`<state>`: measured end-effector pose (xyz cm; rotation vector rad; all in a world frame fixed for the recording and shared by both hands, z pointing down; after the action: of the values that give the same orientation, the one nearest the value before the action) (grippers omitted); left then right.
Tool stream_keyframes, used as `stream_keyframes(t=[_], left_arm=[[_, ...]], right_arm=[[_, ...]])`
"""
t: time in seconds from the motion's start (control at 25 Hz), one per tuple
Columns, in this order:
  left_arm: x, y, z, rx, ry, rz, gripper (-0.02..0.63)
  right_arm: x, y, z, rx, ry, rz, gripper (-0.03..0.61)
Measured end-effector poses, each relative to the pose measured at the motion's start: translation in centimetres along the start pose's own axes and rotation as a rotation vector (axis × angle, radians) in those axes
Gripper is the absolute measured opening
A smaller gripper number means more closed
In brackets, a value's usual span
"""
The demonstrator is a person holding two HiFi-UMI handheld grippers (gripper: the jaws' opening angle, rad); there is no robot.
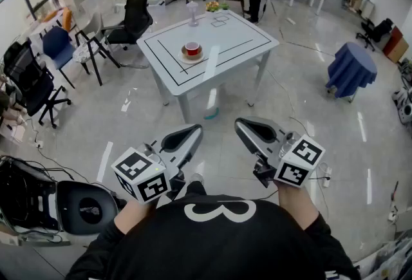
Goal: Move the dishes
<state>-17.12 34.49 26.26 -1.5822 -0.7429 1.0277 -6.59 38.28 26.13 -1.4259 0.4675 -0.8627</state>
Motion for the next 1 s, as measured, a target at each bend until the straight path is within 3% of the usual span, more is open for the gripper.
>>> stream_keyframes(t=[0.48,0.72,1.0], left_arm=[[1.2,-0.1,0.3,-0.016,0.019,-0.001,0.003],[2.2,0.6,0.2,-0.005,0.003,-0.027,0.003],[1.5,0.6,0.1,-0.001,0.018,-0.023,0.003]], right_arm=[[-1.3,0.4,1.5,0.011,-0.017,-0.007,0.009],[-1.4,1.0,2.2,-0.010,-0.046,0.039,0.008],[-0.8,2.0,2.7,-0.002,-0.064,0.079,0.174]])
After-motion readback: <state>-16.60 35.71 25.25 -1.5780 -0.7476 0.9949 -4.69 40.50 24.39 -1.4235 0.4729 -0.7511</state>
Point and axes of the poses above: the fingertips, and each gripper's own axes: z backward along the fingers, x to its right, y out of its top, the point moved 2 cm from there along z, backward along the fingers, and after that the axes turned 12 degrees about y, right-handed, at the moved point
